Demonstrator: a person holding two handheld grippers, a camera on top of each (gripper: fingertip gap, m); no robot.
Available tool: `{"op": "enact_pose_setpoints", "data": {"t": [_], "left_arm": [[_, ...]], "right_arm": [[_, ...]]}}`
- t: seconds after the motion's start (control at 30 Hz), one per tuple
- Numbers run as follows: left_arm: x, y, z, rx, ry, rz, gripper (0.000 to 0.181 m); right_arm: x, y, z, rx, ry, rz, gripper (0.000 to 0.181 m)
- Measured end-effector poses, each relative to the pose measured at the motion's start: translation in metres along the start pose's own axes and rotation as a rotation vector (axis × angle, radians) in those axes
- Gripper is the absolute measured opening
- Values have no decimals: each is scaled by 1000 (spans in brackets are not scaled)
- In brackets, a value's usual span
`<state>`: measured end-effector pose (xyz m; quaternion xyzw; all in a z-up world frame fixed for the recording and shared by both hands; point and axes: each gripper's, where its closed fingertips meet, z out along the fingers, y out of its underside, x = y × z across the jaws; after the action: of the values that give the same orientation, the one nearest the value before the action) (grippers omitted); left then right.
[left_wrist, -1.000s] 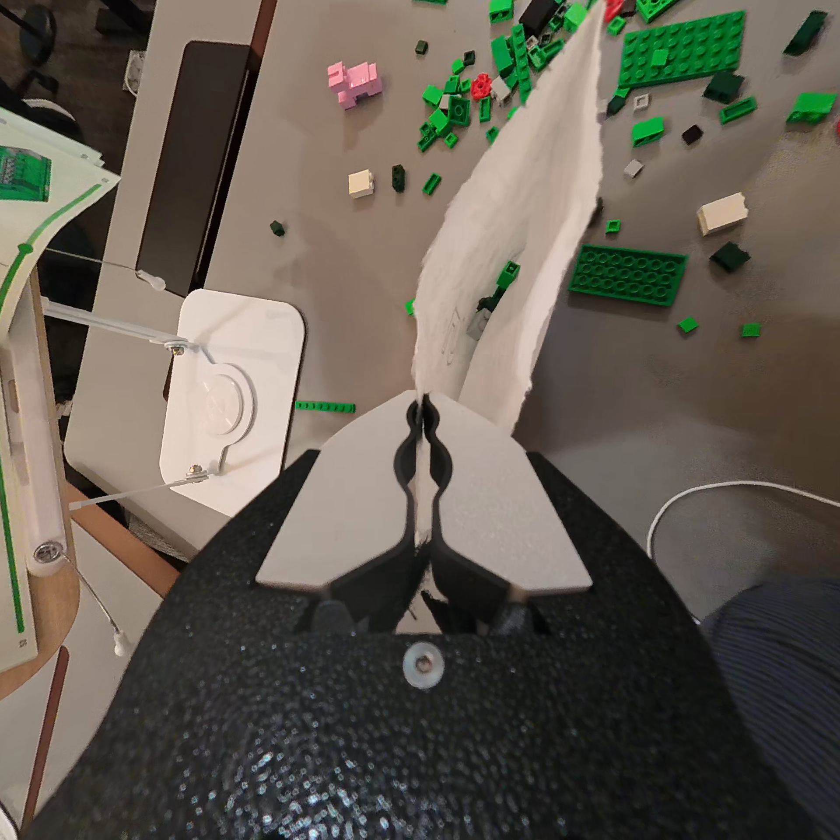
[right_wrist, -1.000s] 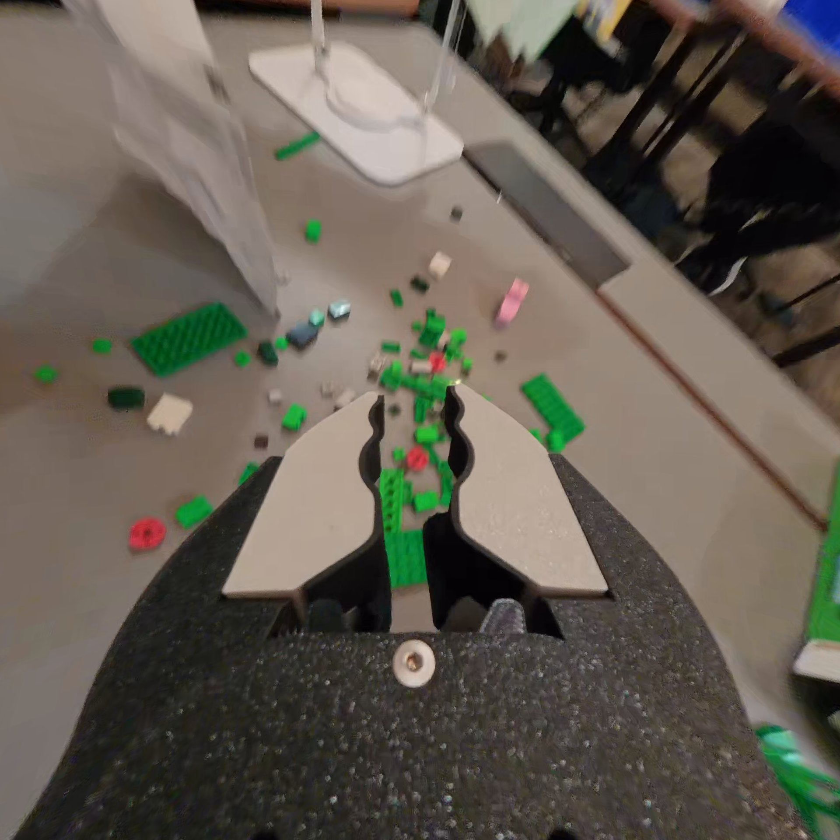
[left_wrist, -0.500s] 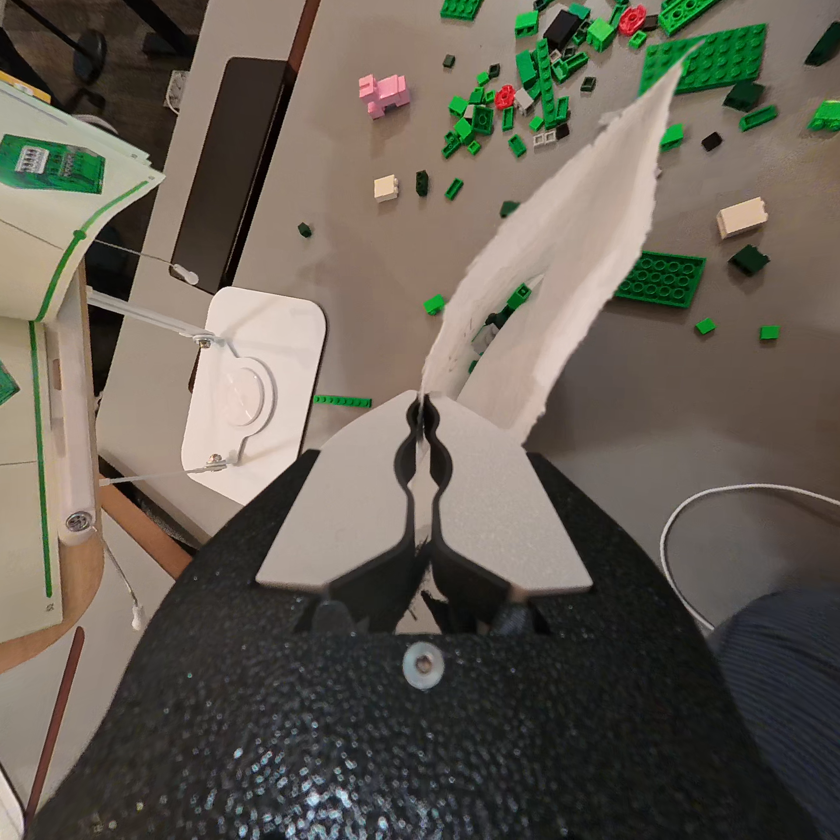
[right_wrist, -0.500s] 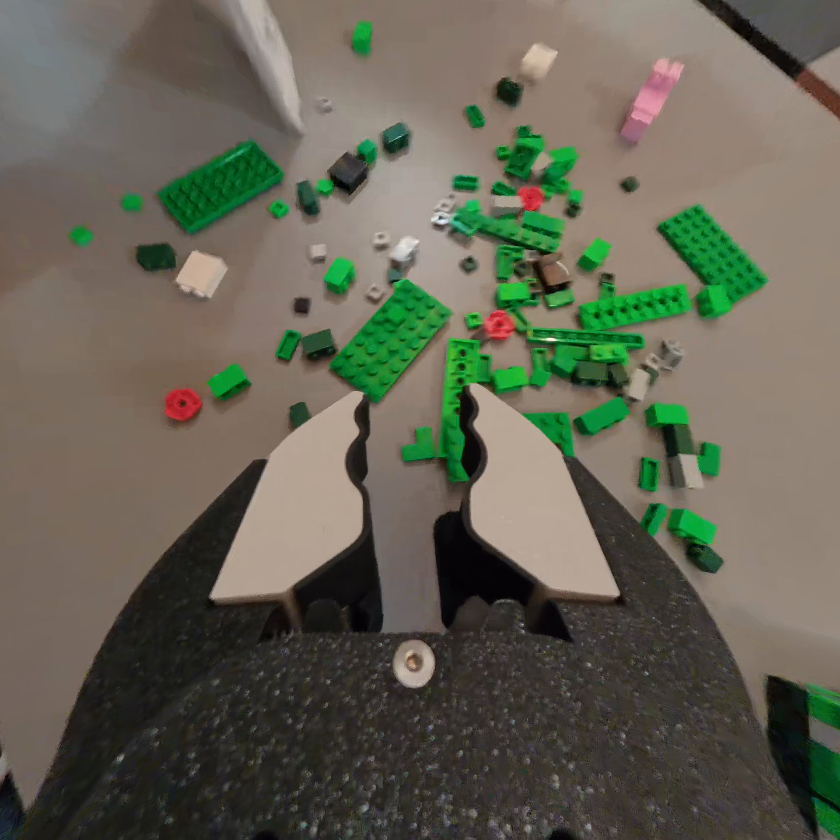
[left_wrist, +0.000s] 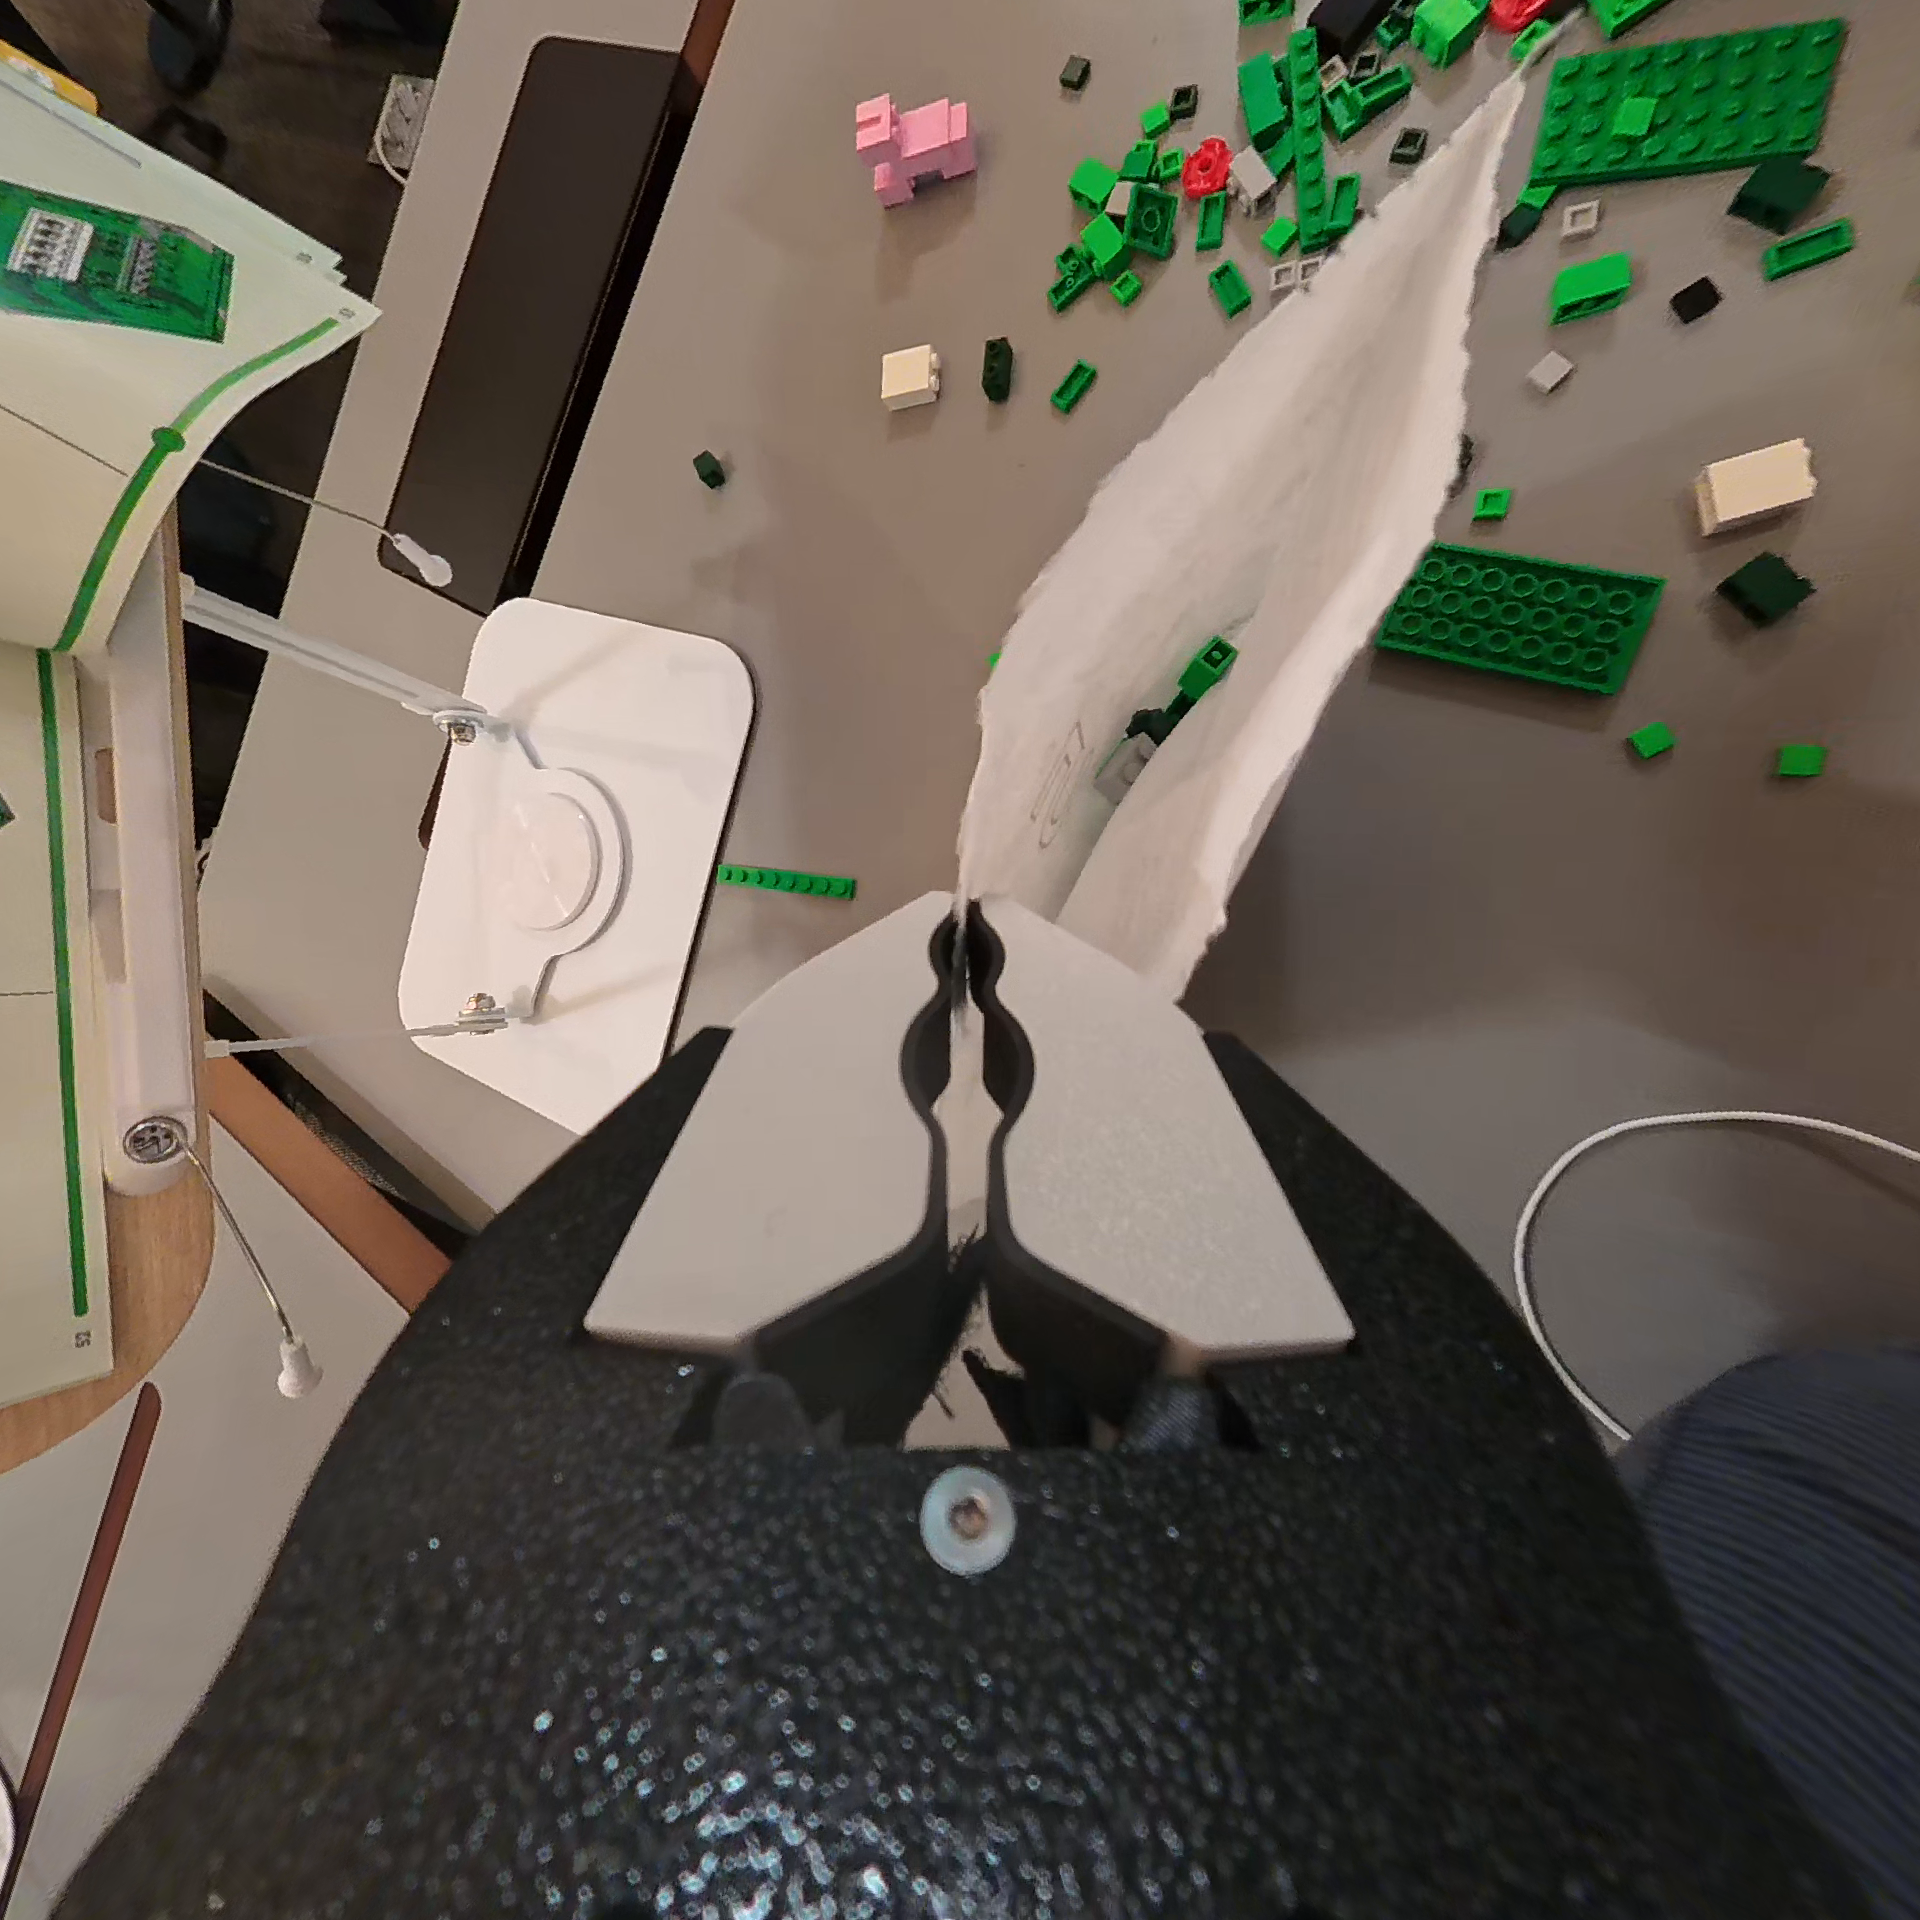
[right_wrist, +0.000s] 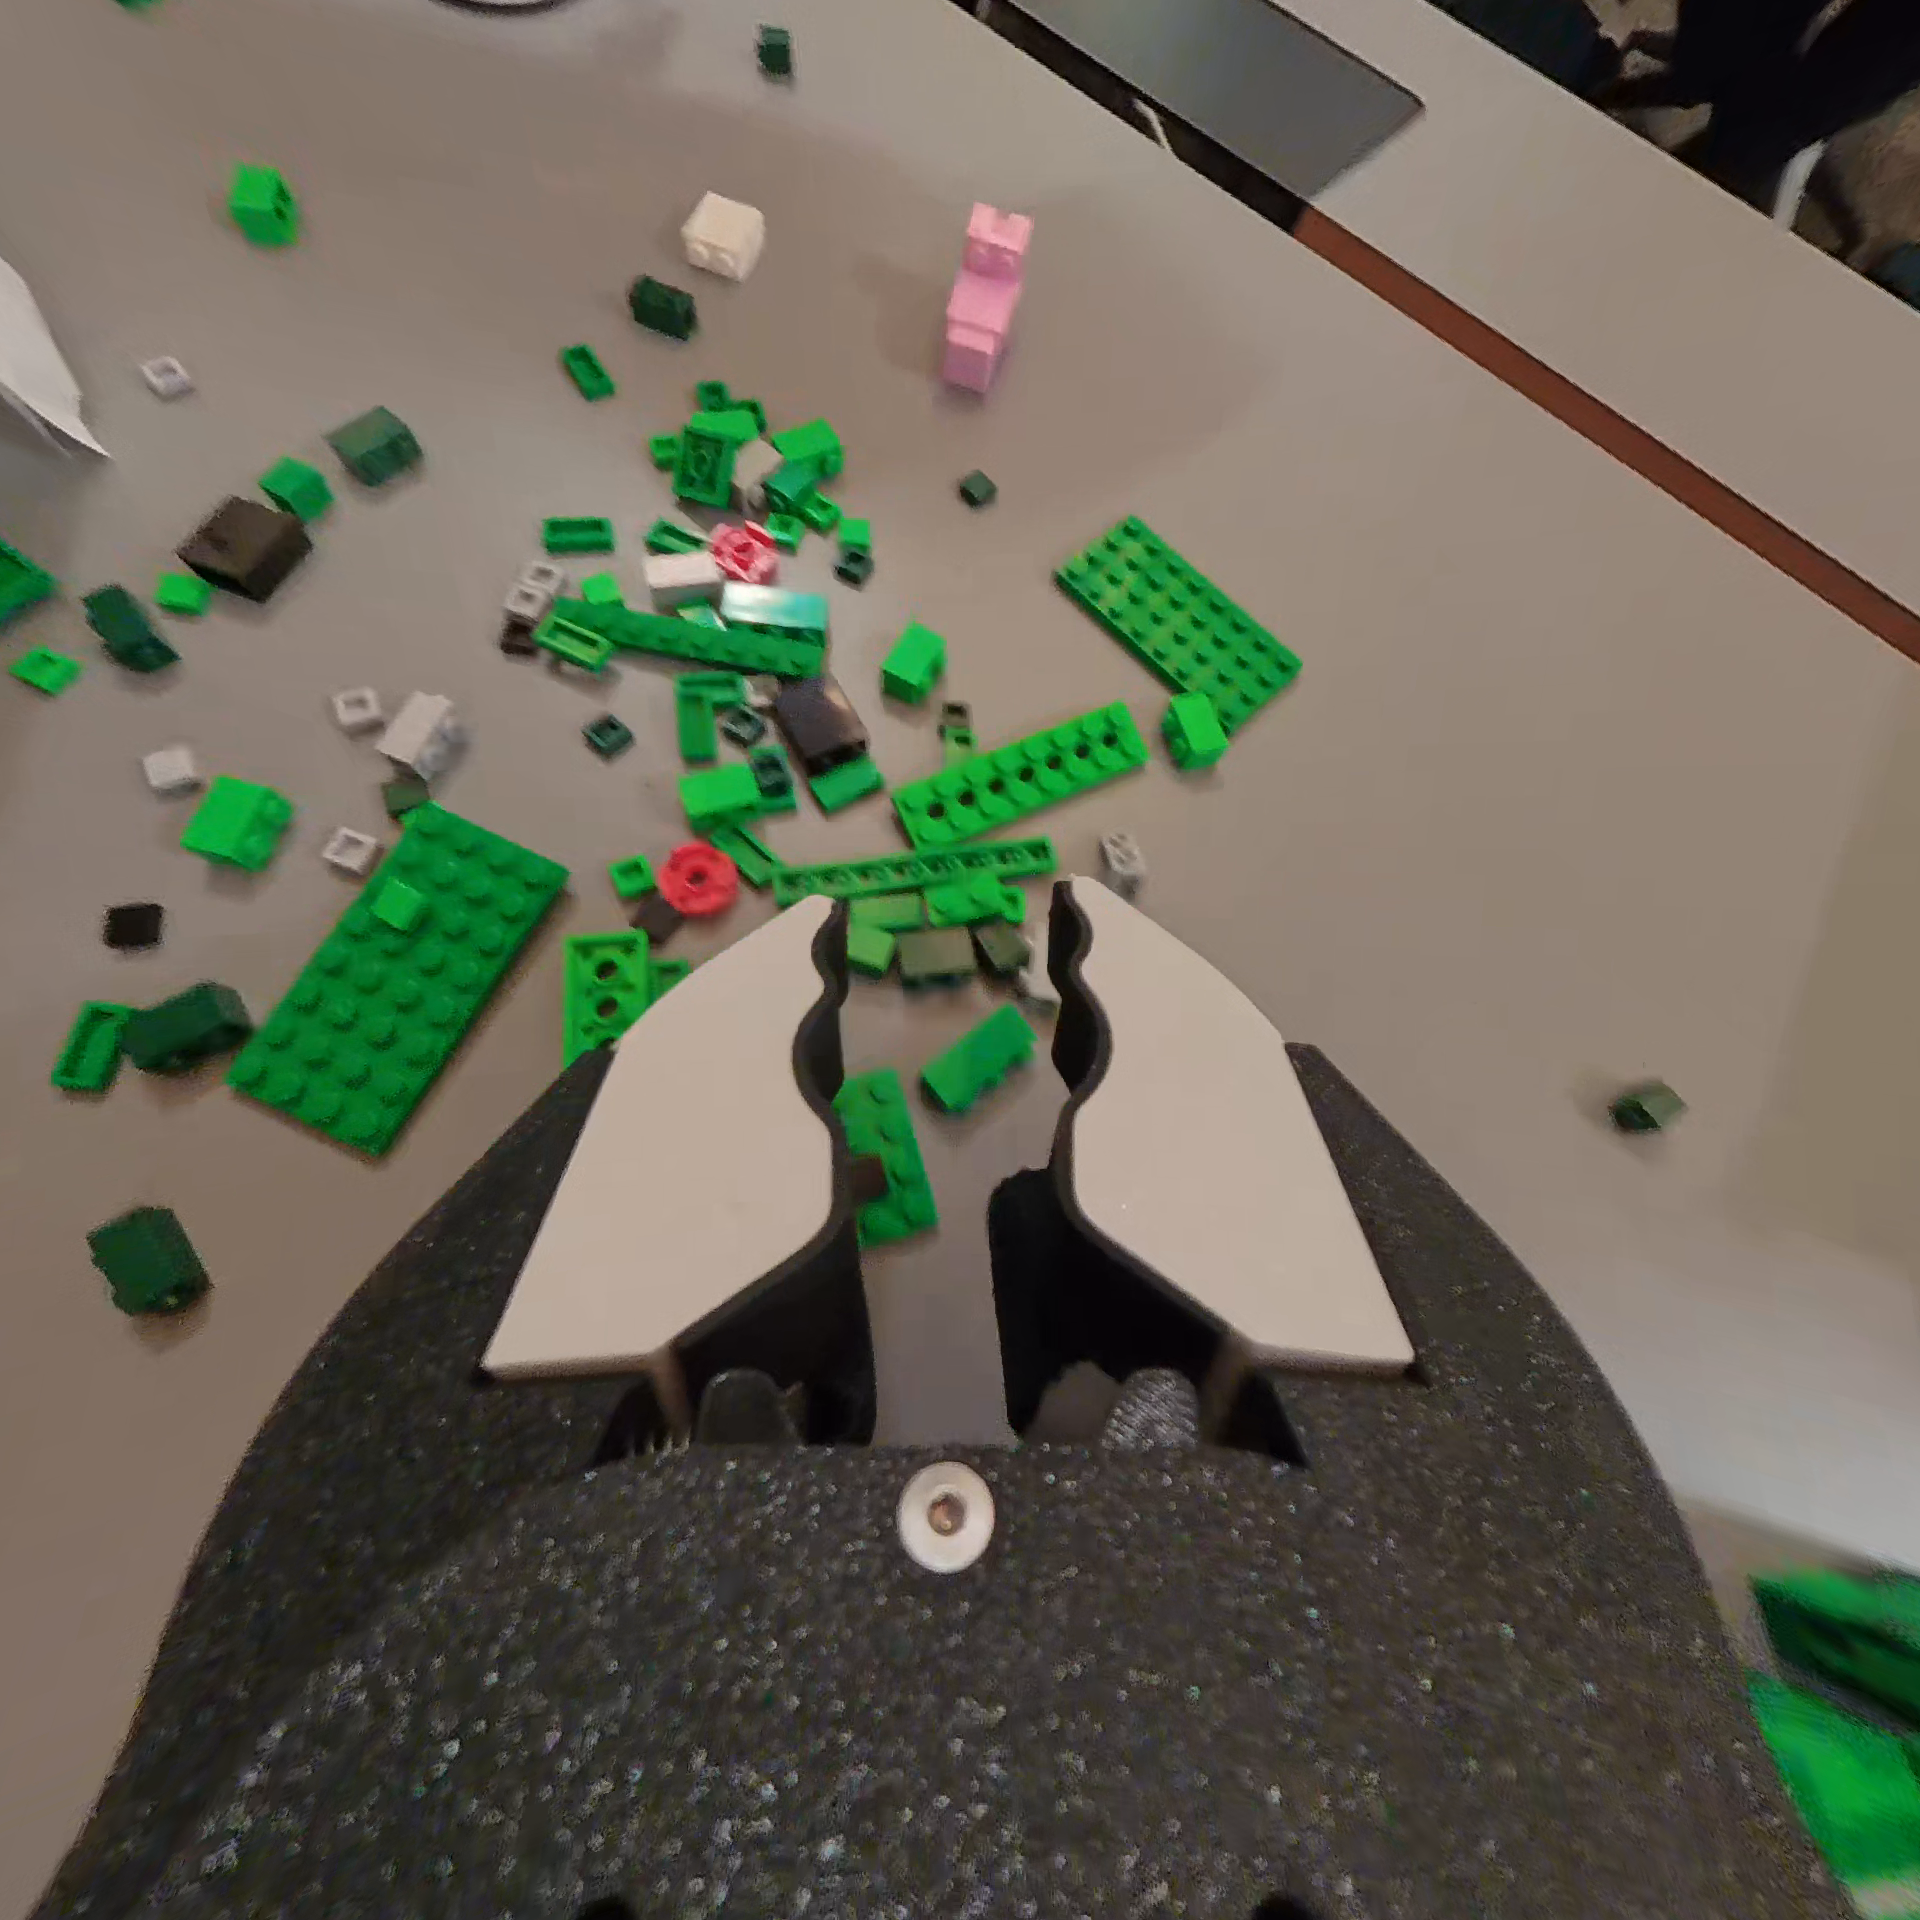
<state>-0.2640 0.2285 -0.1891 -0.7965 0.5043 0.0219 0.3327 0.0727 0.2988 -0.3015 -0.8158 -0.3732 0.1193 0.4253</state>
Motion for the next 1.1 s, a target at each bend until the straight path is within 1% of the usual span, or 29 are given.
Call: {"op": "enact_pose_setpoints", "data": {"t": [0.07, 0.23, 0.4, 0.5, 0.67, 0.8, 0.83, 0.9, 0.97, 1.03, 1.1], "left_arm": [[-1, 2, 1, -7, -3, -3, 0], [-8, 3, -1, 2, -31, -11, 0], [-11, 9, -1, -9, -37, -33, 0], [-11, 10, 0, -15, -37, -36, 0], [-11, 9, -1, -13, -42, -30, 0], [-14, 11, -1, -17, -52, -38, 0], [-14, 12, -2, -18, -55, -41, 0], [-17, 13, -3, -16, -69, -43, 0], [-25, 11, -7, 4, -124, -35, 0], [-32, 7, -14, 36, -172, -40, 0], [-33, 7, -18, 49, -184, -42, 0]], "right_arm": [[-12, -9, 9, 31, -37, -16, 35], [-36, -23, 31, 14, -83, -124, 34], [-52, -36, 46, 7, -129, -172, 34], [-63, -45, 49, 24, -171, -180, 33], [-94, -53, 35, 80, -305, -225, 30], [-126, -43, 7, 114, -564, -197, 30], [-129, -39, 2, 113, -598, -184, 29], [-131, -30, -4, 112, -629, -175, 29], [-129, -25, -9, 117, -632, -162, 29], [-122, -24, -13, 141, -610, -143, 29], [-109, -25, -16, 171, -548, -127, 29]]}}
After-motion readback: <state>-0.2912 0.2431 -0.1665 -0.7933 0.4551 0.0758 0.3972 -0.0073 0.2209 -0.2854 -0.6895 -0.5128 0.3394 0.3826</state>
